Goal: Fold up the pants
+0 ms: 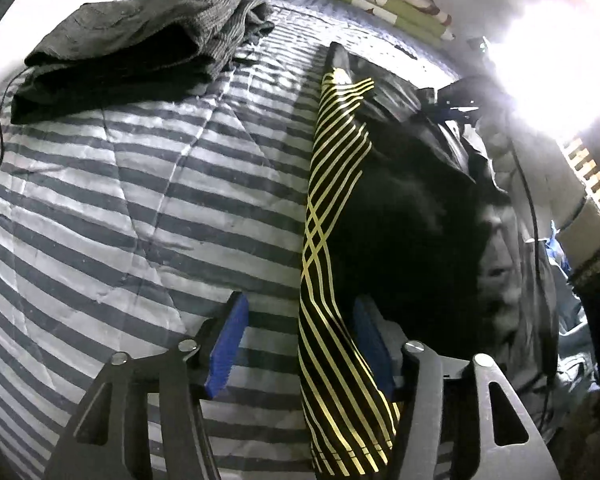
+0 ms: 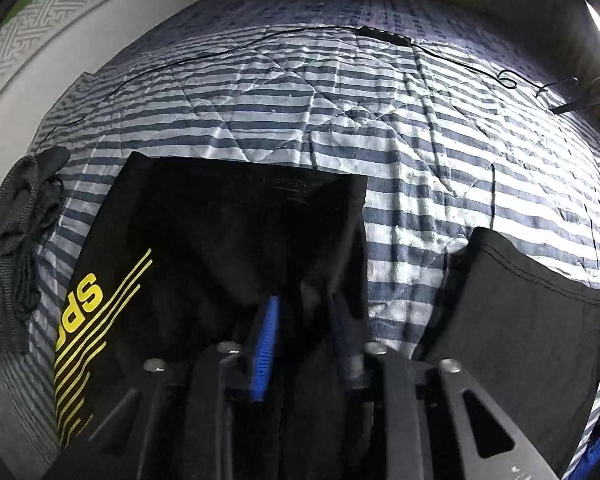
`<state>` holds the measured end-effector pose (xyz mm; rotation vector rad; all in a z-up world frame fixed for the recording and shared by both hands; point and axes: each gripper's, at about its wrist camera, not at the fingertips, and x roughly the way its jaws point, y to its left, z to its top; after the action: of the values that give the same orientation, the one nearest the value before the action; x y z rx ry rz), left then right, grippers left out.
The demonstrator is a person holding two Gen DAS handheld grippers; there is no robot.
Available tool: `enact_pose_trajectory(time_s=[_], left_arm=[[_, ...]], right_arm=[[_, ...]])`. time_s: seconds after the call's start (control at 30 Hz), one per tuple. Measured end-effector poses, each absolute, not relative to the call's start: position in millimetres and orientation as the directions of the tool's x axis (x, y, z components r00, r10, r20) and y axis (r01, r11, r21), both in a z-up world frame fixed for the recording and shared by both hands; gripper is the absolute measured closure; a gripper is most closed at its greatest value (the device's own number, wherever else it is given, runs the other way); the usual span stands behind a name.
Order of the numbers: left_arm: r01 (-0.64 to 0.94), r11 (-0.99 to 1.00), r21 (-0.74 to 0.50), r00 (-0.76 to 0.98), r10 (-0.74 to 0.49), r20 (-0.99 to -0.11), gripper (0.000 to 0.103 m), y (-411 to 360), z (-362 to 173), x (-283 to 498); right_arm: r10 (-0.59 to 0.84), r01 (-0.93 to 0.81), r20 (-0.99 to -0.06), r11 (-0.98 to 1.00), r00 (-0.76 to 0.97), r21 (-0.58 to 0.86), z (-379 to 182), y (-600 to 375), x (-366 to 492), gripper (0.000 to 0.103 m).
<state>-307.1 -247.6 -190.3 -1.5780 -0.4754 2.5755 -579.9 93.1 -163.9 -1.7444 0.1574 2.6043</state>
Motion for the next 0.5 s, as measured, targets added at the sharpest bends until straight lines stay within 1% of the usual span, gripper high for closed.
enact_pose_trajectory(time_s=[0.07, 0.17, 0.23, 0.33, 0.37, 0.4, 0.47, 0.5], left_arm=[[0.091, -0.946, -0.312, -0.469, 0.236, -0.851, 0.044, -245.7, -187.4, -304.9], [0.085, -0.945, -0.317, -0.474, 0.242, -0.847, 0.044, -237.3, -183.7, -305.2], [0.071, -0.943, -0.324, -0.479, 0.253, -0.840, 0.042, -233.6, -177.4, -306.8], [0.053, -0.948, -0.312, -0.476, 0.251, -0.843, 0.040, -221.8, -175.8, -311.8], [0.048, -0.948, -0.314, -0.469, 0.256, -0.845, 0.040, -218.1, -177.2, -313.5], [0.044, -0.949, -0.313, -0.465, 0.258, -0.847, 0.040, -215.3, -178.6, -314.7], [0.032, -0.957, -0.289, -0.457, 0.243, -0.855, 0.040, -208.0, -181.4, -316.2], [0.031, -0.960, -0.280, -0.453, 0.236, -0.860, 0.040, -205.9, -182.9, -316.8]], right_arm=[[-0.042, -0.055, -0.922, -0.996, -0.384, 0.069, -162.0, 95.3, -578.1, 0.101], [-0.024, -0.071, -0.909, -0.996, -0.415, 0.059, -151.0, 110.2, -574.2, 0.101], [-0.065, -0.072, -0.894, -0.992, -0.443, 0.107, -143.9, 129.9, -571.4, 0.101], [-0.029, -0.112, -0.905, -0.990, -0.425, 0.085, -146.7, 156.5, -574.3, 0.099], [-0.010, -0.156, -0.907, -0.984, -0.422, 0.083, -148.3, 167.3, -576.0, 0.098], [-0.019, -0.183, -0.904, -0.977, -0.428, 0.107, -148.8, 176.1, -577.5, 0.097], [-0.076, -0.186, -0.899, -0.967, -0.432, 0.171, -148.7, 183.2, -580.8, 0.087], [-0.103, -0.181, -0.895, -0.963, -0.433, 0.198, -148.8, 184.3, -582.1, 0.073]])
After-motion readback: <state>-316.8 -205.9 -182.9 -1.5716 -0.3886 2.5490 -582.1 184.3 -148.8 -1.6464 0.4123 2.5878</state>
